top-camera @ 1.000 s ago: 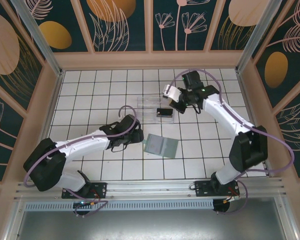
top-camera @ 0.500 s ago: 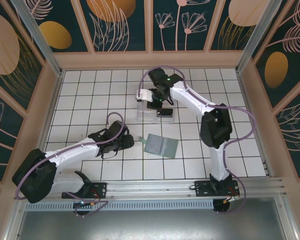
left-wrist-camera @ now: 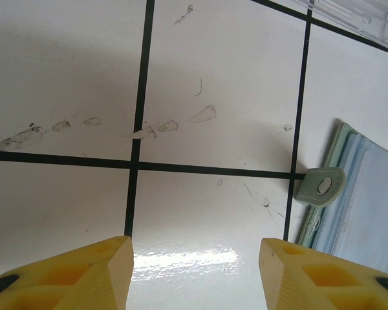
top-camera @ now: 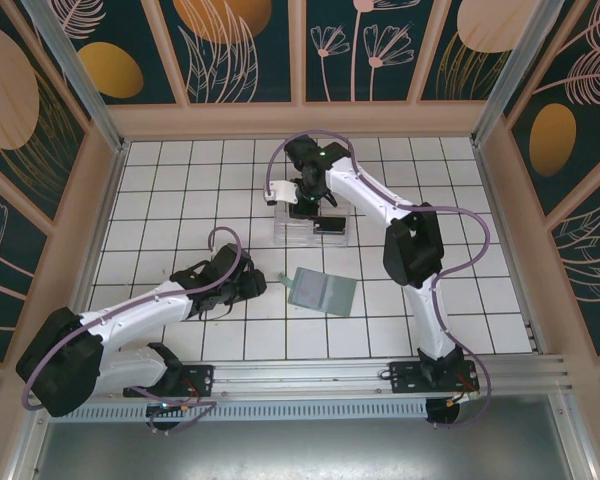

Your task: Take the credit cards out of the card holder

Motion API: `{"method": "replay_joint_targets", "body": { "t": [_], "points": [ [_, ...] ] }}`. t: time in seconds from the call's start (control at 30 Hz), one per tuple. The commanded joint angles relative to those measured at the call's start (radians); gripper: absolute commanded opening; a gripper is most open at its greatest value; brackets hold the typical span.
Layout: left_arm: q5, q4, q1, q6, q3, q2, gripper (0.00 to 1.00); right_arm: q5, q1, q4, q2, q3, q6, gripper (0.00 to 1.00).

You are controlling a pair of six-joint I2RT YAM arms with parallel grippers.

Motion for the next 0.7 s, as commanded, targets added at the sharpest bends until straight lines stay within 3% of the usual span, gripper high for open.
{"method": "replay_joint_targets", "body": {
  "t": [0.0,0.67],
  "points": [
    [-0.003,-0.006,0.006,-0.013,-0.016,-0.017,0.54,0.038,0.006,-0.046,0.026,0.007,-0.010,0.00],
    [-0.015,-0.011,0.006,-0.025,-0.032,-0.045,0.55,0.031,0.032,-0.064,0.103,0.035,-0.008,0.00]
  ]
}}
